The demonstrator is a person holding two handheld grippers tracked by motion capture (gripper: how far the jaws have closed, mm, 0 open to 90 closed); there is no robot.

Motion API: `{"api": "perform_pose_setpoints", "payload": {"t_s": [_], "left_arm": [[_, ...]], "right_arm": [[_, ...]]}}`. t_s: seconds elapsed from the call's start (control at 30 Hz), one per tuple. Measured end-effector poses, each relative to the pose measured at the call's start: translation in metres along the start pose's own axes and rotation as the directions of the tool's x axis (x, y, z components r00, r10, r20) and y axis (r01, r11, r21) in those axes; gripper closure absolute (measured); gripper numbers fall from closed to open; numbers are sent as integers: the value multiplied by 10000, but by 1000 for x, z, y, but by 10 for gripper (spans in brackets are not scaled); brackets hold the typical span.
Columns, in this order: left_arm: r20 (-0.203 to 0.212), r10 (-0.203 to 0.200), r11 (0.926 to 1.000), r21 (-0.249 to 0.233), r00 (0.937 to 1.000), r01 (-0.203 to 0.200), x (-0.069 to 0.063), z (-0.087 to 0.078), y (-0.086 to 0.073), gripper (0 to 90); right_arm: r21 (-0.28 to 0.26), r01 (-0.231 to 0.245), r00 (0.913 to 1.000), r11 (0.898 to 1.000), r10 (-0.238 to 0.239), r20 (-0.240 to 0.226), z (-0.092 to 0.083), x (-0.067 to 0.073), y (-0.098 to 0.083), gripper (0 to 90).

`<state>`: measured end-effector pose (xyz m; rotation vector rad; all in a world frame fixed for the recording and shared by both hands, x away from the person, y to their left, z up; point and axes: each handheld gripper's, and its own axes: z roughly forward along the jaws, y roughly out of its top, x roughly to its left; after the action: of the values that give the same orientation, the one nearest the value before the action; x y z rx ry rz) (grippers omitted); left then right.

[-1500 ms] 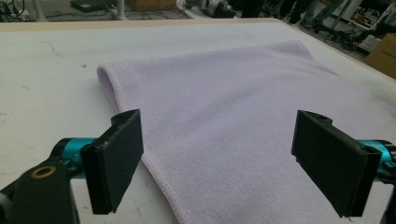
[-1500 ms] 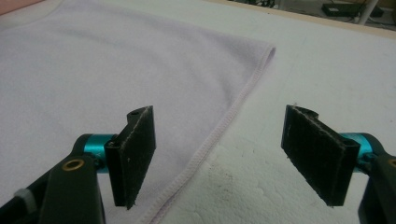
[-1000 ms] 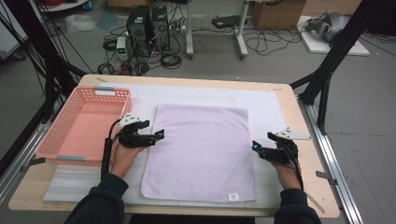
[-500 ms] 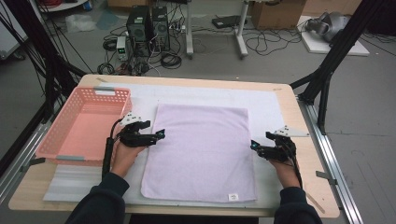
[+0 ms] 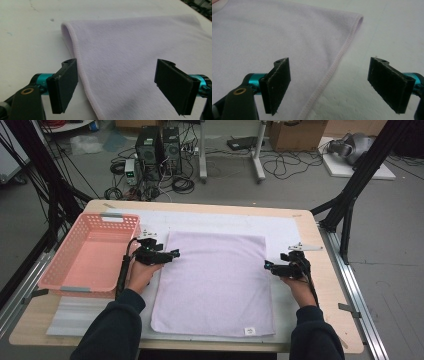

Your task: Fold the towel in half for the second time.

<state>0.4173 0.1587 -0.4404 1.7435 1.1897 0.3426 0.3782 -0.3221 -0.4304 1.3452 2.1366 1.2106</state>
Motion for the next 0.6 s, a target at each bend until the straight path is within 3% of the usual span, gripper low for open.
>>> {"api": "perform_pose_setpoints", "payload": {"t_s": [0.07,0.1,0.17,0.27,0.4,0.5,0.6], "left_arm": [[-2,-70,9999,-146,10000,70,4,3,5,188],[124,-152,9999,42,9998,151,6,6,8,192],[-82,-251,9994,256,9997,253,9,13,12,203],[-42,-83,9992,394,10000,84,11,20,17,214],[-362,25,9979,640,9993,-2,16,32,23,248],[-647,-254,9953,916,9976,312,22,41,23,279],[-1072,-211,9964,790,9940,296,26,46,25,336]], "right_arm": [[110,65,10000,9999,-65,-3,7,-2,6,174],[212,110,9999,9997,-110,14,11,-3,8,174],[269,61,10000,9996,-61,-18,18,-5,14,174],[404,-24,10000,9992,22,36,27,-7,20,175],[521,-118,9997,9986,106,222,39,-10,27,179],[358,-422,9982,9985,406,435,45,-14,32,234],[336,-540,9962,9980,515,709,50,-17,35,264]]}}
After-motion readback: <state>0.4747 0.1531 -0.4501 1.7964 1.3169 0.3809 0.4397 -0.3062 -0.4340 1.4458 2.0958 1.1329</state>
